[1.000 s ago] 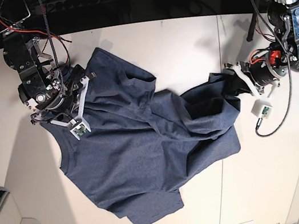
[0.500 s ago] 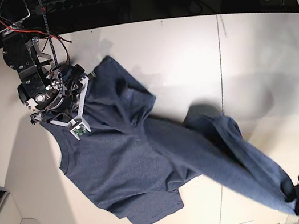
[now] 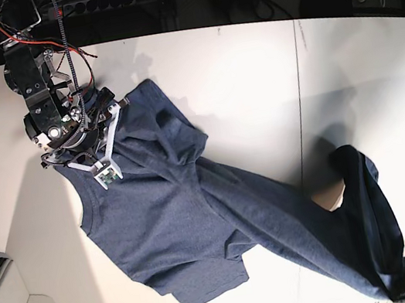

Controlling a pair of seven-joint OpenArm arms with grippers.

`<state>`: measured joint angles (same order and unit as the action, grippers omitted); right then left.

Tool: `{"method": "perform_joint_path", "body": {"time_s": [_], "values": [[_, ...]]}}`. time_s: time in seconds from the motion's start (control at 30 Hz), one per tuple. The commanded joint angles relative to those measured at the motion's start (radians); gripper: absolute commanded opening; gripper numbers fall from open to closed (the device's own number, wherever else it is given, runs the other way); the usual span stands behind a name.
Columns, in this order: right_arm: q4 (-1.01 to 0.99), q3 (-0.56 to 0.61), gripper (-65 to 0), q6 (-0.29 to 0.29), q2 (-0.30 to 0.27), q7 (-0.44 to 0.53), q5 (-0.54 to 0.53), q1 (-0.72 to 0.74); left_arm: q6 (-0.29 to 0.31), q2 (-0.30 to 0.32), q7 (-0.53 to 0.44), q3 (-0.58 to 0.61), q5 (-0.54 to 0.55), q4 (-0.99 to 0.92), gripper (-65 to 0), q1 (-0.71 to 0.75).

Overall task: Layout the t-shirt on the table in an organized manner, then fold the t-shirt properly
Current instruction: 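Swing the held hem with the left gripper and lay it flat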

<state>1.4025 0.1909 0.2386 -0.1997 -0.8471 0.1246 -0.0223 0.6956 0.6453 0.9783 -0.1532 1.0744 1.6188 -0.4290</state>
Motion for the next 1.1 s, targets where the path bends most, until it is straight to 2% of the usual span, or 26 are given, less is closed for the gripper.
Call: {"method": "perform_joint_path", "body": {"time_s": [0.0,0.07,0.3,0.47,0.6,0.73,0.77,0.83,0.87,0.9,0.97,1.07], "values": [[-0.024,-0.002,-65.0,0.0,-0.013,-0.104,0.021,-0.02,0.003,0.016,0.01,-0.009,0.043,0.013,-65.0,0.017],[-0.024,-0.002,-65.0,0.0,-0.013,-0.104,0.022,-0.02,0.003,0.013,0.054,-0.009,0.09,0.011,-65.0,0.105],[-0.024,-0.002,-65.0,0.0,-0.013,-0.104,0.022,-0.02,0.003,-0.038,0.101,-0.009,0.2,0.01,-65.0,0.356],[-0.024,-0.002,-65.0,0.0,-0.013,-0.104,0.021,-0.02,0.003,-0.101,0.243,-0.009,0.402,0.01,-65.0,0.488],[-0.024,-0.002,-65.0,0.001,-0.013,-0.104,0.021,-0.02,0.003,-0.144,0.341,-0.009,0.409,0.01,-65.0,0.563],[-0.024,-0.002,-65.0,0.001,-0.014,-0.104,0.021,-0.02,0.003,-0.146,0.351,-0.009,0.409,0.01,-65.0,0.594],[-0.024,-0.002,-65.0,0.001,-0.014,-0.104,0.021,-0.02,0.003,-0.146,0.351,-0.009,0.409,0.01,-63.1,0.596],[-0.024,-0.002,-65.0,0.001,-0.014,-0.104,0.021,-0.02,0.003,-0.146,0.349,-0.009,0.409,0.01,-42.2,0.595],[-0.024,-0.002,-65.0,0.001,-0.014,-0.104,0.021,-0.02,0.003,-0.146,0.343,-0.012,0.409,0.01,-34.7,0.595],[-0.024,-0.002,-65.0,0.001,-0.014,-0.104,0.021,-0.02,0.003,-0.144,0.326,-0.019,0.407,0.01,-31.8,0.595],[-0.024,-0.002,-65.0,0.001,-0.014,-0.104,0.022,-0.02,0.003,-0.143,0.277,-0.056,0.343,0.01,-31.9,0.595],[-0.024,-0.002,-65.0,0.001,-0.014,-0.104,0.022,-0.02,0.003,-0.143,0.143,-0.157,0.188,0.01,-31.9,0.592]]}}
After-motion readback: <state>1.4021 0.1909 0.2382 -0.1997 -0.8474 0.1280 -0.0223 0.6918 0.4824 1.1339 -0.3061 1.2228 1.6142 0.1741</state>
